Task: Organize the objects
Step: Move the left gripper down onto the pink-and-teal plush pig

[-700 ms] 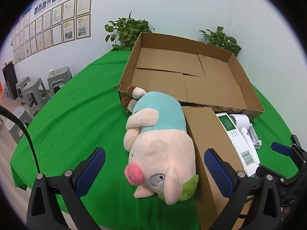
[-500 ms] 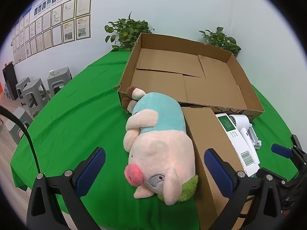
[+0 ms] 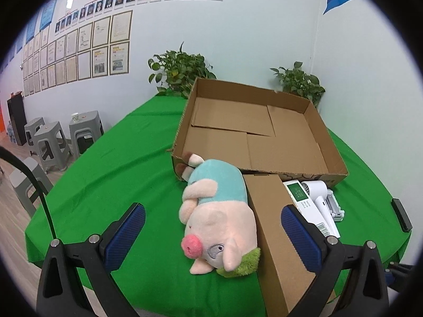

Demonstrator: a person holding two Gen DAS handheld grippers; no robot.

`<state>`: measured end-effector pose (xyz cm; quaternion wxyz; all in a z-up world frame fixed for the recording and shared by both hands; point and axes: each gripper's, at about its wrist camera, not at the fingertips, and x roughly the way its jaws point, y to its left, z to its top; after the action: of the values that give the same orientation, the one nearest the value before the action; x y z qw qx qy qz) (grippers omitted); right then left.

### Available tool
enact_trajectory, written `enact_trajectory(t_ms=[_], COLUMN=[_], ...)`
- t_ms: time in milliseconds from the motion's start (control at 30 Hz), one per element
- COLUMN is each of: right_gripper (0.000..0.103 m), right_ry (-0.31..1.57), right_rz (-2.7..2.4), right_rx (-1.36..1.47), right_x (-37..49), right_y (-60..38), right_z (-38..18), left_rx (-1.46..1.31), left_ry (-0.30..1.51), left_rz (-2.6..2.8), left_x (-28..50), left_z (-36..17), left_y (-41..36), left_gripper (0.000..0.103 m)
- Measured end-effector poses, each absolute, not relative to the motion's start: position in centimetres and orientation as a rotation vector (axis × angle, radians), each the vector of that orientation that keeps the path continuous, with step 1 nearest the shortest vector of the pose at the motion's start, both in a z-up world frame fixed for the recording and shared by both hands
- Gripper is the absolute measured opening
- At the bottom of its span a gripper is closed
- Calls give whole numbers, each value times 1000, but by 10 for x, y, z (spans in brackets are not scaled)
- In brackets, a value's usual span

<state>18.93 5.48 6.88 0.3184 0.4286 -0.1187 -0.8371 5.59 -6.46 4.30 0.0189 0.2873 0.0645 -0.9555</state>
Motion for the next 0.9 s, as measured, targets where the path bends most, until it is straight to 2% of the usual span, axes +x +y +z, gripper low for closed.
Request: enact_trajectory(t_ms=[133, 433, 667, 900], right_gripper=[102, 102, 102, 102], right_ry=[-325, 96, 303, 444], right_rz=[-2104, -2498, -2653, -2795], right_rx=[1109, 1123, 1104, 953], right_x=[202, 170, 154, 138], right_y=[39, 49, 48, 47], right_z=[83, 48, 25, 43], left_rx=[852, 999, 1063, 1167], left_ry=[232, 264, 243, 290], left_rz=[-2936, -2895, -2968, -2995], left_x=[66, 53, 36, 8], left_z=[47, 9, 7, -2], left_y=[-80, -95, -81, -79], left_gripper=[102, 102, 102, 102])
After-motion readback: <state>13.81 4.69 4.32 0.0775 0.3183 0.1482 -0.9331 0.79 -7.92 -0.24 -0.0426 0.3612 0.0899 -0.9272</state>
